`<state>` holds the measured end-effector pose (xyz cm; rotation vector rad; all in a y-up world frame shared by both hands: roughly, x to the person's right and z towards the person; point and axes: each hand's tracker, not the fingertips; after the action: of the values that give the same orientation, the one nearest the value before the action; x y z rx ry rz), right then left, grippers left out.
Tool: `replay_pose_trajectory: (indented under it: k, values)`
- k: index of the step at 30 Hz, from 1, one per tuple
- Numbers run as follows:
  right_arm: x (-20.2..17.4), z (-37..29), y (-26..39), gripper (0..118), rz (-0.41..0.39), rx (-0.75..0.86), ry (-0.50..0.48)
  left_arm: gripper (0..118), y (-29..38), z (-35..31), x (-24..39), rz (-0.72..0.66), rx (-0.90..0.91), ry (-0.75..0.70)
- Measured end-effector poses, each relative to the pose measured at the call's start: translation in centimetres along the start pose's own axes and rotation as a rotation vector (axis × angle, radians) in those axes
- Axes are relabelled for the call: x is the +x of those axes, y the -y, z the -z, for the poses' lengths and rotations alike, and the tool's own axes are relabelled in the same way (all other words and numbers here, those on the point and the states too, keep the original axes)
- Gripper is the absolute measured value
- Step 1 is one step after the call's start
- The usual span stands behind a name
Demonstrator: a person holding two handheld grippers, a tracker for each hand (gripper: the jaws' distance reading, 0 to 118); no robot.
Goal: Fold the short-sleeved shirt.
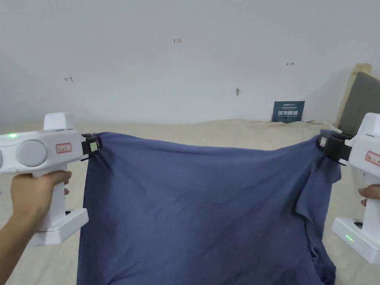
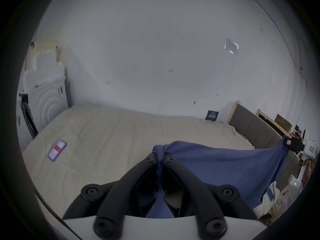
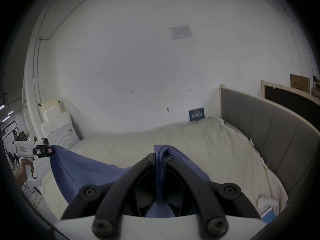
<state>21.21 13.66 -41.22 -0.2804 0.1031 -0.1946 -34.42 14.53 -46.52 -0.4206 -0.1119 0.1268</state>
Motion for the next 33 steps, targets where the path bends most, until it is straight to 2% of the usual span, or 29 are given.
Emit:
replay_pose_trajectory:
  k: [3,6,11,19,21,27,28,33]
  values:
    - [-1.0,0.5,-3.0,5,-0.010,0.054,-0.026,3,-3.2,-1.3,0.2,0.034,0.053,-0.025]
    - [-2.6,1.3,-6.2,5,-0.054,0.104,-0.026,3,-6.4,-1.9,0.3,0.045,0.090,-0.043]
    - [-4.0,3.0,-11.9,5,-0.067,0.188,-0.040,3,-11.8,-1.6,0.1,0.060,0.154,-0.072]
    - [-5.0,5.2,-17.2,5,-0.110,0.267,-0.039,3,-15.8,0.3,0.5,0.092,0.213,-0.100]
    - [-5.9,4.4,-16.5,5,-0.103,0.265,-0.043,3,-15.7,1.0,0.5,0.088,0.217,-0.099]
    - [-5.1,5.4,-11.8,5,-0.094,0.198,-0.035,3,-11.9,4.3,-0.1,0.089,0.155,-0.095]
    - [-3.3,6.9,-10.7,5,-0.091,0.174,-0.033,3,-10.8,5.1,-0.3,0.095,0.126,-0.093]
    - [-0.6,8.4,-4.3,5,-0.057,0.056,-0.013,3,-4.2,7.3,-1.0,0.083,0.039,-0.089]
